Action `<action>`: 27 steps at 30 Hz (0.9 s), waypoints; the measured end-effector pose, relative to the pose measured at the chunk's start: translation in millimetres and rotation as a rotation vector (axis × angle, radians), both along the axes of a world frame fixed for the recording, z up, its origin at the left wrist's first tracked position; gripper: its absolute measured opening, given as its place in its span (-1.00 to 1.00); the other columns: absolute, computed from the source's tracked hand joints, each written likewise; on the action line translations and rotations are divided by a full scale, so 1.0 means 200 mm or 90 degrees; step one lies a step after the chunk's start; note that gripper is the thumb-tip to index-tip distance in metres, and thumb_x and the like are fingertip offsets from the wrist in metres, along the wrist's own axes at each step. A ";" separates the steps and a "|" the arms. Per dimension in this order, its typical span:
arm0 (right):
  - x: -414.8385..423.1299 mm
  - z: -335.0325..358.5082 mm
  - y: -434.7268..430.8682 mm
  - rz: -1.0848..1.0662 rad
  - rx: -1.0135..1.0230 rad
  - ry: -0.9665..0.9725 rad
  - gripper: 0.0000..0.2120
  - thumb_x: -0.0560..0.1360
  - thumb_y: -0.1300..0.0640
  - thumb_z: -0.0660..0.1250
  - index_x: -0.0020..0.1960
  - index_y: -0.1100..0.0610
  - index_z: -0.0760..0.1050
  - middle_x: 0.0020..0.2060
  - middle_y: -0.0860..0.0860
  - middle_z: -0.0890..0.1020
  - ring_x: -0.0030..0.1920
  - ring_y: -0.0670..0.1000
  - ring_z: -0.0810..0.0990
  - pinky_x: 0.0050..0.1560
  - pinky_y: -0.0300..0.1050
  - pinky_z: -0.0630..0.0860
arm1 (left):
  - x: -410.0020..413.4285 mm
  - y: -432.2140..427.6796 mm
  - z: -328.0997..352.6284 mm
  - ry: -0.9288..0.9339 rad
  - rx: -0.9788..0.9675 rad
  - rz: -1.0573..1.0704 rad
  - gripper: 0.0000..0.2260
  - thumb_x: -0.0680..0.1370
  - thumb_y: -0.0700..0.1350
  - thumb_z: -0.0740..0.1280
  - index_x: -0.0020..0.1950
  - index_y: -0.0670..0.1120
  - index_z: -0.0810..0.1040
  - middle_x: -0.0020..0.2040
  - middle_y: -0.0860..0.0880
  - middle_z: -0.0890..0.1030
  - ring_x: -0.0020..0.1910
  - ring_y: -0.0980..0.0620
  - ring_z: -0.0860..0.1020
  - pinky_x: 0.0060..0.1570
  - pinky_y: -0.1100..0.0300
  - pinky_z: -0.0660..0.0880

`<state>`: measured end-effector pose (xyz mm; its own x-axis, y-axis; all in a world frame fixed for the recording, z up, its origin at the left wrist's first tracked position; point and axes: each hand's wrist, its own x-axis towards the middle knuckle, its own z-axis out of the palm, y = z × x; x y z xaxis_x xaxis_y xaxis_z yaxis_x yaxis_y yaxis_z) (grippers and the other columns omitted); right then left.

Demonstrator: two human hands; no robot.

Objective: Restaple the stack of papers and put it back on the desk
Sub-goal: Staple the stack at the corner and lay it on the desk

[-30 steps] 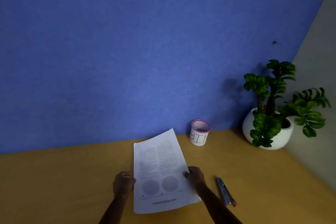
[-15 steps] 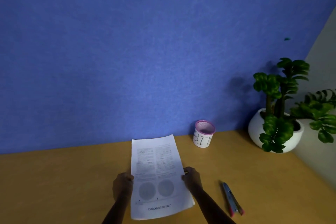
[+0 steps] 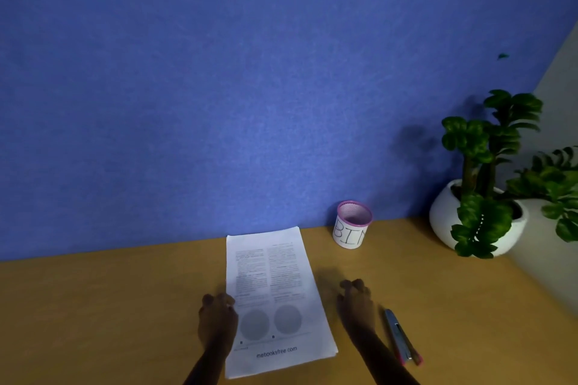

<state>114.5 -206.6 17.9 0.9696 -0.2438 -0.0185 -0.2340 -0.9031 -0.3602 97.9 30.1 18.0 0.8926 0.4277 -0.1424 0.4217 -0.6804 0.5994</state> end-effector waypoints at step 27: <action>-0.12 -0.02 -0.02 0.009 -0.011 0.007 -0.64 0.57 0.05 0.14 0.33 0.15 0.31 0.25 0.10 0.45 0.21 0.03 0.47 0.16 -0.12 0.54 | -0.16 -0.09 -0.06 -0.096 0.225 -0.227 -0.20 0.57 0.11 -0.34 0.03 -0.35 0.58 -0.02 -0.41 0.62 -0.07 -0.41 0.60 -0.23 -0.28 0.53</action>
<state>90.6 -211.0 14.3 0.9727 -0.2306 -0.0254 -0.2252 -0.9126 -0.3412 65.3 13.0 5.1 0.9911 0.0917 0.0968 0.0531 -0.9375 0.3440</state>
